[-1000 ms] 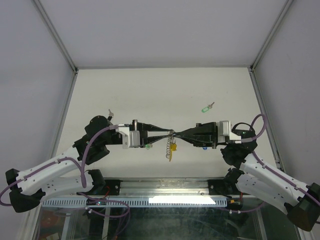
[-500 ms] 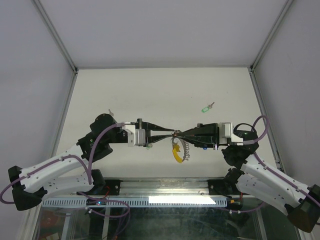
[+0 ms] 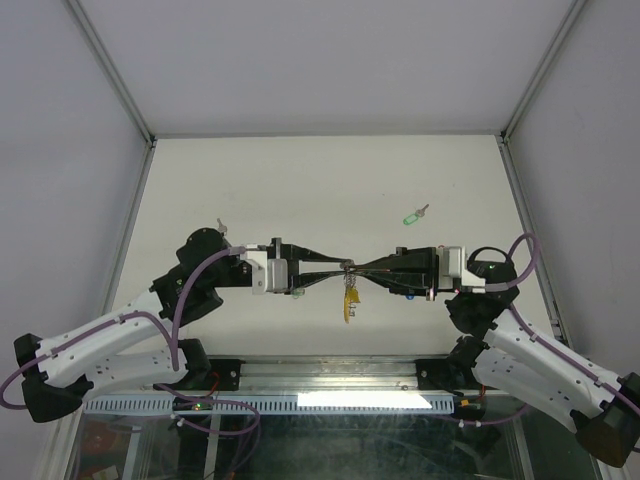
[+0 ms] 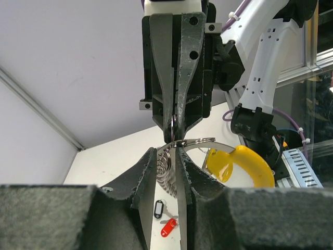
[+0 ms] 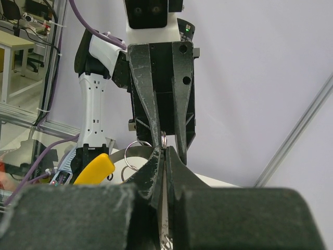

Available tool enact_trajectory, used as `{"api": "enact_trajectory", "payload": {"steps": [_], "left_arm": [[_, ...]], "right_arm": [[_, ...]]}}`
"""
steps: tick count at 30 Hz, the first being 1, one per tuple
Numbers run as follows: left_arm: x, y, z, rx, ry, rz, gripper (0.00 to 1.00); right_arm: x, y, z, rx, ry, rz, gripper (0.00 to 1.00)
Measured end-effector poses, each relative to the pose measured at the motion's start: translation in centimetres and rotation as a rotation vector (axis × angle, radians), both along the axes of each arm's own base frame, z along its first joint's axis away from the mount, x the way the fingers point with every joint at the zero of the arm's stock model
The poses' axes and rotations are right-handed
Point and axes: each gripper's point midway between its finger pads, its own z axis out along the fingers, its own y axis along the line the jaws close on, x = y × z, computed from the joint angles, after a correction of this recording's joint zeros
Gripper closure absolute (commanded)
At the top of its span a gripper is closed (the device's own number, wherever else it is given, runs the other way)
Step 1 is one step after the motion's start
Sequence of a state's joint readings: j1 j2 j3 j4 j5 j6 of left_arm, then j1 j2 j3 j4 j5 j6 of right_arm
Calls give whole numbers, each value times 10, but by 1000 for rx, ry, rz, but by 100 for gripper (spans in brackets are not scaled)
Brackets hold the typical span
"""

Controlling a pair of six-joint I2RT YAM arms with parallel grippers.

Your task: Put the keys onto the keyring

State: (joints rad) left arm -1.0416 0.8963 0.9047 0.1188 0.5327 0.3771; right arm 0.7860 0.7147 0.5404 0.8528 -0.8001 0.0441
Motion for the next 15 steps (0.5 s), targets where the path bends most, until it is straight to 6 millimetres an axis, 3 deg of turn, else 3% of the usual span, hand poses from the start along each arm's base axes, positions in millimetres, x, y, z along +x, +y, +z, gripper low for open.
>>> {"api": "enact_trajectory", "payload": {"steps": [15], "left_arm": [[-4,4,8,-18,-14,-8,83]], "right_arm": [[3,2,-5,-21,10,-9,100]]}}
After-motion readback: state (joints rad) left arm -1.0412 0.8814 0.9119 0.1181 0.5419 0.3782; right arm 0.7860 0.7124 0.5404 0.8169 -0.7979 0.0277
